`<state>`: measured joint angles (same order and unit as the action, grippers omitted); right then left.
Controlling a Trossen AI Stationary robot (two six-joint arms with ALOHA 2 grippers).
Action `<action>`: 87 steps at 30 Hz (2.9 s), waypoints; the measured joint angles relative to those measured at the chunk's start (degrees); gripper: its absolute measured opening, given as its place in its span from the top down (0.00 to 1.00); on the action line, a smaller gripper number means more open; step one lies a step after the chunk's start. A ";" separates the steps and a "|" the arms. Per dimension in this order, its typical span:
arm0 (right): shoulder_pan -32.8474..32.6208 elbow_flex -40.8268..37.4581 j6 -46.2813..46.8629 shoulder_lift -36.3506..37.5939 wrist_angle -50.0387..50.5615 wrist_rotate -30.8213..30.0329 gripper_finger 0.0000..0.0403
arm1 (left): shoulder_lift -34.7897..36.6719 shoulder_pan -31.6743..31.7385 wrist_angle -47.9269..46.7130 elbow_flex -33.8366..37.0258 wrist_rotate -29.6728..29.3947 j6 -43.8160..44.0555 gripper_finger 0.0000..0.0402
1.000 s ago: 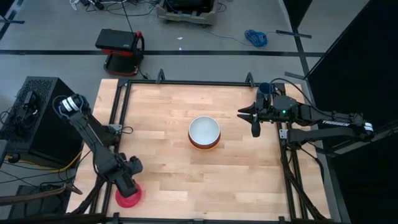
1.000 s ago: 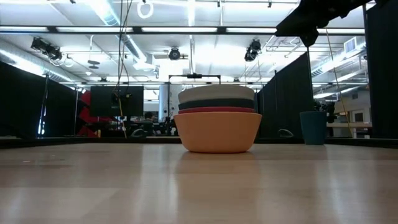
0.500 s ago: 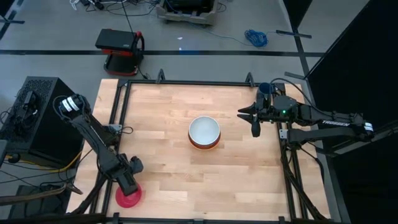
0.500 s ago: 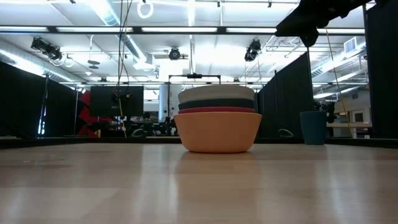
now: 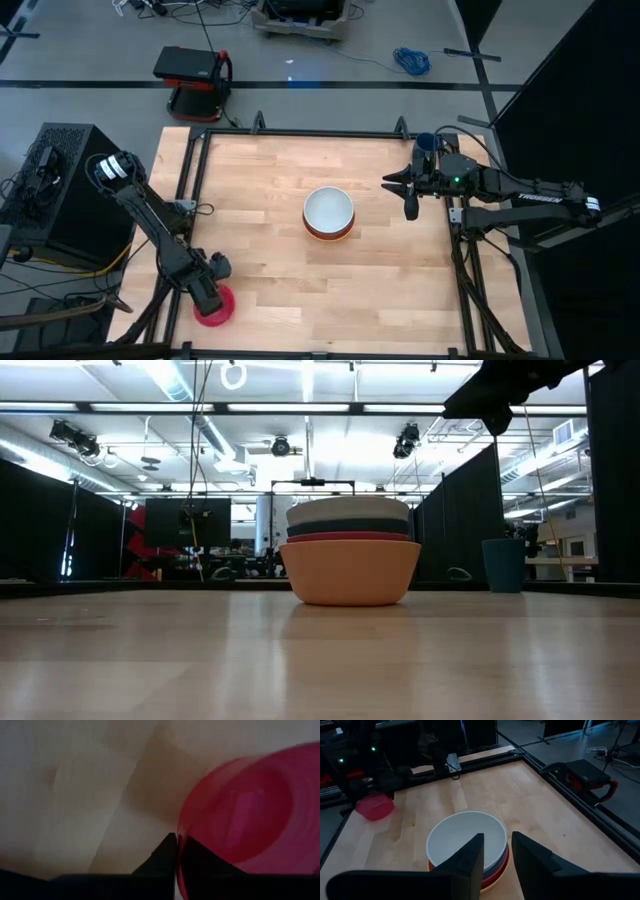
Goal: Nest bowls inside each other
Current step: Stack the pink bowl on top of the white bowl
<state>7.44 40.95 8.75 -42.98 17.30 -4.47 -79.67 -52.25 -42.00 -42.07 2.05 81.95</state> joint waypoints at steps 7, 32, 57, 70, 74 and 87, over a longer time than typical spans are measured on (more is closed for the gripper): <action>0.00 0.00 -0.02 0.00 0.00 -0.34 0.78 | 0.21 1.52 -0.86 -3.10 -6.59 -2.58 1.00; 0.00 0.00 -1.67 0.00 0.06 -0.42 0.78 | 0.30 30.11 -5.88 -28.35 -31.77 -60.24 1.00; 0.00 0.00 -1.73 0.00 0.03 -0.02 0.78 | -4.80 57.14 4.41 -41.83 -12.10 -80.46 1.00; 0.02 0.00 -2.87 0.02 0.01 0.02 0.78 | -19.50 65.14 -15.82 -64.04 -3.57 -81.98 1.00; 0.00 0.00 -3.05 0.02 0.13 0.02 0.78 | -26.74 66.13 -23.04 -69.17 3.50 -85.05 1.00; 0.00 0.00 -3.17 0.02 1.03 0.01 0.78 | -36.31 66.20 -32.75 -78.53 6.96 -90.25 1.00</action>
<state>7.44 40.95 5.57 -42.96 18.33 -4.46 -115.99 13.95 -74.75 -120.60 9.00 -8.29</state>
